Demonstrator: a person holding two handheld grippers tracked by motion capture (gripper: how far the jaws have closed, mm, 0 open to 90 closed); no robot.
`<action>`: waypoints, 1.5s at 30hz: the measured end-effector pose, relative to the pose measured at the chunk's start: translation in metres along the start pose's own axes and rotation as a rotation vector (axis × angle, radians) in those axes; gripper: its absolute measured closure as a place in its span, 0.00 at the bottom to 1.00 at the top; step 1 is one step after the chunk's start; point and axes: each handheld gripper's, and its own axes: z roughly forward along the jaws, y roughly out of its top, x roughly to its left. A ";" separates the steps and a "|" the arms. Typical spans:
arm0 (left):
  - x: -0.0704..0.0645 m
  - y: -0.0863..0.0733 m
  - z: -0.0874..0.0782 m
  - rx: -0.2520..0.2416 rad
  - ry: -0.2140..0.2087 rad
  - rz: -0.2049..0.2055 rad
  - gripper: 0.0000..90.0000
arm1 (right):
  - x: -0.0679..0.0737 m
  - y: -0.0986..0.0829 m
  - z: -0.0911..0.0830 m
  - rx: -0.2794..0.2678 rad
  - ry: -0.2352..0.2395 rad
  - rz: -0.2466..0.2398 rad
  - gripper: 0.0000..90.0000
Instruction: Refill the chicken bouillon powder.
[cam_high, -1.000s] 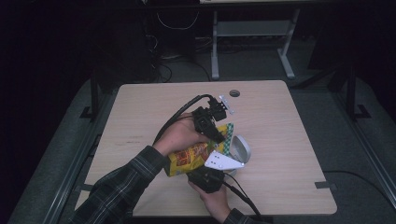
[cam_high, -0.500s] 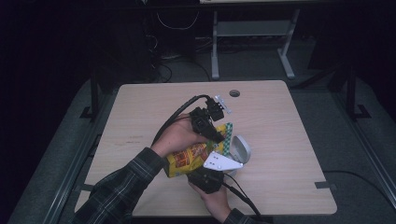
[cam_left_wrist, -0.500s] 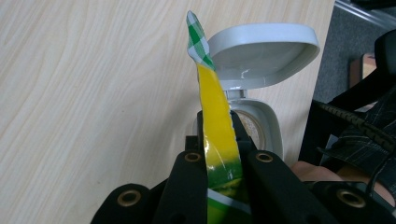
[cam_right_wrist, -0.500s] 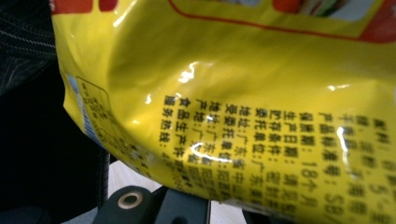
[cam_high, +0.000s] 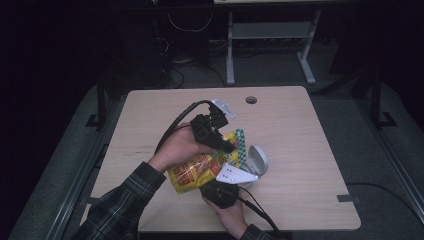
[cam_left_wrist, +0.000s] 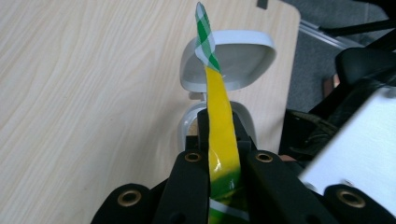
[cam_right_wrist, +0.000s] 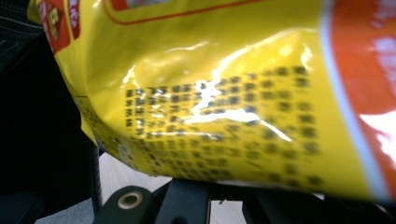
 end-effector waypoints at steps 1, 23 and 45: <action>0.000 -0.001 -0.002 -0.005 -0.006 0.002 0.99 | 0.000 -0.001 0.000 0.002 -0.001 0.003 1.00; 0.005 -0.060 -0.046 -0.234 -0.078 -0.002 1.00 | -0.002 -0.005 0.003 0.037 -0.025 -0.012 1.00; 0.042 -0.139 -0.069 -0.461 0.124 -0.122 1.00 | 0.002 -0.002 0.003 0.068 -0.037 -0.043 1.00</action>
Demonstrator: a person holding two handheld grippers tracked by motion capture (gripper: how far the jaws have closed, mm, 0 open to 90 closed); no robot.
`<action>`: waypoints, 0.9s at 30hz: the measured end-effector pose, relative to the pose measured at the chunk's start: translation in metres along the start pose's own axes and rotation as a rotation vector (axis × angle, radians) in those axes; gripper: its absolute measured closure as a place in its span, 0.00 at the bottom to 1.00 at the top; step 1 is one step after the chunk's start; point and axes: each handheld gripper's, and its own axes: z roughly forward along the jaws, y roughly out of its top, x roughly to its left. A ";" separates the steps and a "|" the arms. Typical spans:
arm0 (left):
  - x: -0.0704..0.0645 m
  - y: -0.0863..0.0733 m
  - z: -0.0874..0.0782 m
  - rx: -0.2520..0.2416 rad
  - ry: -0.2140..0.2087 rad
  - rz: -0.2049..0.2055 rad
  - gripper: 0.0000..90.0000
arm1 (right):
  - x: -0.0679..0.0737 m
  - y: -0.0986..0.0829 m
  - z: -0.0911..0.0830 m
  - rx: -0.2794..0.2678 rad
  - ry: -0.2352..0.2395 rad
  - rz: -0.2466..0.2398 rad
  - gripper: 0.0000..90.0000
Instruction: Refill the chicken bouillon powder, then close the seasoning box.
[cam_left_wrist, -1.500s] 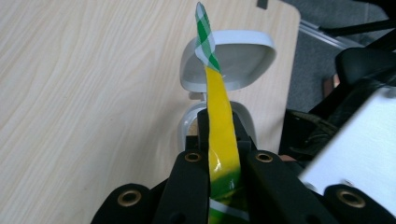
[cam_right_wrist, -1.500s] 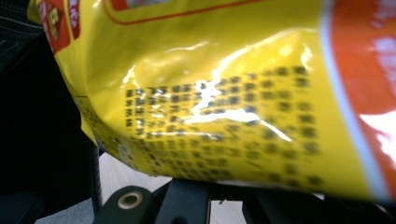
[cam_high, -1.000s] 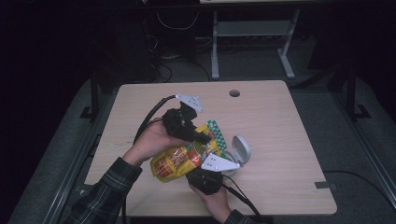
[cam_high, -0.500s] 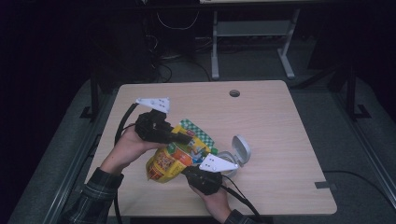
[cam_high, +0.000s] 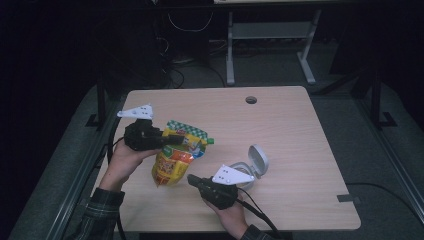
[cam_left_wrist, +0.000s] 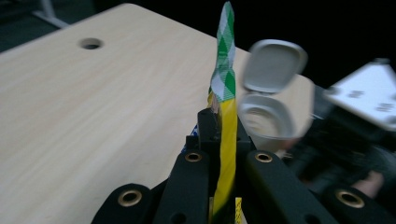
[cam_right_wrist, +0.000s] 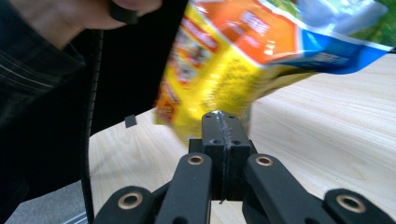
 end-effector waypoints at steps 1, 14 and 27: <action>0.004 -0.003 0.001 -0.010 0.017 -0.003 1.00 | 0.001 0.000 0.000 0.005 -0.002 -0.001 1.00; 0.042 -0.037 0.012 -0.162 0.173 -0.072 0.99 | -0.003 0.011 -0.008 0.043 -0.033 -0.005 1.00; 0.036 -0.070 -0.014 -0.205 0.216 -0.063 0.99 | -0.003 0.020 -0.021 0.093 -0.005 -0.019 1.00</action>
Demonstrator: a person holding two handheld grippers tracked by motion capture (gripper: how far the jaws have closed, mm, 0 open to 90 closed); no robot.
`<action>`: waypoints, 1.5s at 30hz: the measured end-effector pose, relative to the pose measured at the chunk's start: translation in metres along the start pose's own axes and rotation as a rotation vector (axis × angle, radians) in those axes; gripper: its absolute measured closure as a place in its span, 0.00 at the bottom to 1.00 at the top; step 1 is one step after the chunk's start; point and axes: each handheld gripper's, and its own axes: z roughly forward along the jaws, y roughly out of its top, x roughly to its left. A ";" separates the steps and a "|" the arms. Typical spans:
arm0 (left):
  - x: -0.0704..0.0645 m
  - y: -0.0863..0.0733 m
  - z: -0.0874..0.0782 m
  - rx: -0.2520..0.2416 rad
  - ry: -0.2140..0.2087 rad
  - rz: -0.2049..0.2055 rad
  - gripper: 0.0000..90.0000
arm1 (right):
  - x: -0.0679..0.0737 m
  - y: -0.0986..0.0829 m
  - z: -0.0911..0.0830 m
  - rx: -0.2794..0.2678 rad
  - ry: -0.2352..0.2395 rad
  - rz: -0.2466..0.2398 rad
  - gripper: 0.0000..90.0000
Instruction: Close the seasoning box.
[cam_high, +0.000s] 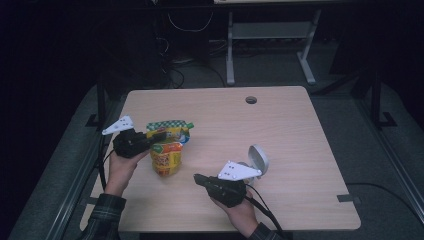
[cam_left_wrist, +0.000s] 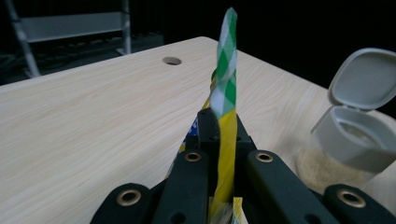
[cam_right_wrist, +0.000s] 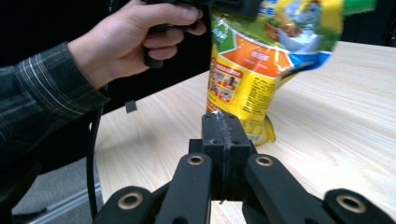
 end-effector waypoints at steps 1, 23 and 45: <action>0.000 -0.003 -0.004 -0.004 0.003 -0.001 0.99 | 0.000 0.001 -0.002 0.004 -0.003 -0.005 1.00; -0.006 -0.039 -0.053 -0.021 0.024 -0.032 0.93 | -0.026 0.009 -0.053 0.024 -0.037 -0.016 1.00; -0.015 -0.078 -0.082 0.061 0.074 -0.041 0.26 | -0.041 -0.002 -0.105 0.027 -0.087 -0.026 1.00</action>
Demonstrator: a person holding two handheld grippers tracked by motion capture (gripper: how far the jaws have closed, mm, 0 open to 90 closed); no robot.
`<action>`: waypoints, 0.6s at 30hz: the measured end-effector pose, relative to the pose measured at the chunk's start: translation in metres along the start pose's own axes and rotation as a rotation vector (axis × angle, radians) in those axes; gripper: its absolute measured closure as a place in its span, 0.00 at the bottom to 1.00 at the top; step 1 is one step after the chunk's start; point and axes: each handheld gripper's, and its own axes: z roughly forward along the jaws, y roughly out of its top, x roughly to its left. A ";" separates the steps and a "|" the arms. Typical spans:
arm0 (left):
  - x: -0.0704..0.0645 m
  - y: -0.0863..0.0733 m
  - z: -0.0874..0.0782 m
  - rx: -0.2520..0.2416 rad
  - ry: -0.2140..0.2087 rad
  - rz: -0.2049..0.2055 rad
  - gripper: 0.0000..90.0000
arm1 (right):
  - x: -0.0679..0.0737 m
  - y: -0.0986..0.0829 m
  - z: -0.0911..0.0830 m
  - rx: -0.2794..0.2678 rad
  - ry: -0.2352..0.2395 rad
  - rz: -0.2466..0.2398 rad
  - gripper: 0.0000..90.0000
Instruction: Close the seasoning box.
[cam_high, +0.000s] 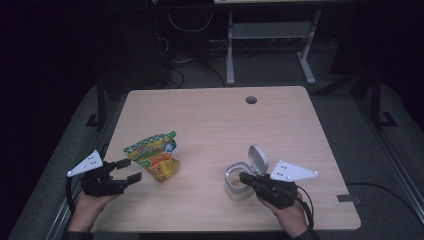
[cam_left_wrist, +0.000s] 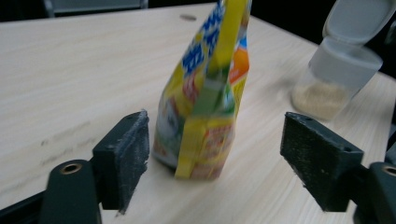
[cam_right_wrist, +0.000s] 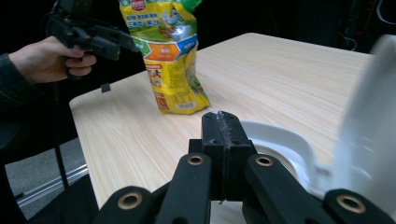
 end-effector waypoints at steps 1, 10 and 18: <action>-0.001 -0.002 0.000 0.009 0.006 -0.001 0.25 | -0.001 -0.001 -0.004 -0.001 -0.003 0.002 1.00; -0.013 -0.020 0.001 0.053 0.043 -0.013 0.20 | -0.012 -0.019 -0.043 -0.011 -0.060 0.013 1.00; -0.017 -0.028 0.004 0.074 0.054 -0.003 0.16 | -0.037 -0.024 -0.064 -0.037 -0.134 0.041 1.00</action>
